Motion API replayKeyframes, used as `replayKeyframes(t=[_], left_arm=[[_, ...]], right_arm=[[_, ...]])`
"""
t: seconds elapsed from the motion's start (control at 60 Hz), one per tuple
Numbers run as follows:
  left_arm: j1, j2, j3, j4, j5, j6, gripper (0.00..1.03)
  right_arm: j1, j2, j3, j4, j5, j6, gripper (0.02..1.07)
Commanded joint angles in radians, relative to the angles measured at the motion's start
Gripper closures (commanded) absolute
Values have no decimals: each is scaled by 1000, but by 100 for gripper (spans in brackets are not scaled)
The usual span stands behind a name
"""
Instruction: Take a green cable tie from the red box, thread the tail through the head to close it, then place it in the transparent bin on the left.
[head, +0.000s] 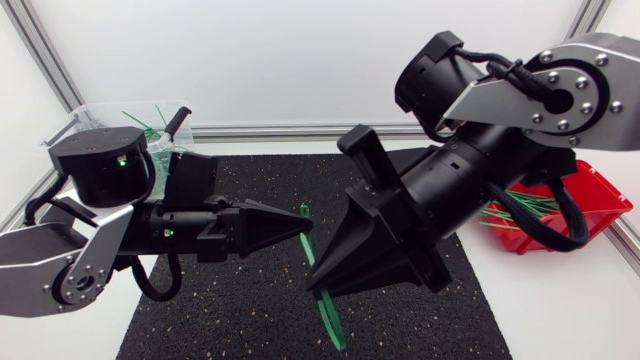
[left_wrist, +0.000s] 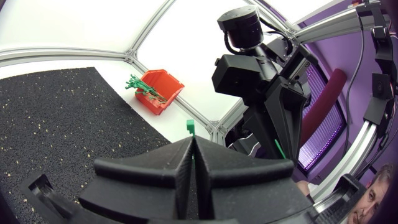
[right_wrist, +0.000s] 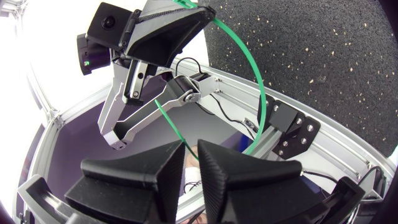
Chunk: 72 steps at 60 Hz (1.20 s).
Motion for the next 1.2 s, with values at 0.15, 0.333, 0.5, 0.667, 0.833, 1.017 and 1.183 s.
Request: replayKeyframes(t=[0.15, 0.333, 0.5, 0.667, 0.833, 1.017, 1.183], left_arm=[[9, 9, -33, 32, -6, -45, 100], [15, 4, -34, 36, -4, -49, 100], [23, -5, -39, 38, 0, -49, 100], [23, -9, -45, 41, 2, -49, 100], [18, -12, -50, 47, 6, -49, 100], [20, -15, -50, 47, 8, -51, 100], [21, -19, -51, 50, 8, -49, 100]], right_arm=[[14, 35, 47, 11, -6, 47, 93], [19, 41, 38, 31, -6, 46, 93], [-3, 24, 9, 66, -6, 47, 93], [-16, 18, -10, 100, -1, 49, 94], [-33, 14, -40, 149, 20, 53, 99], [-46, -10, -83, 255, 71, 105, 101], [-41, -11, -67, 270, 71, 130, 101]])
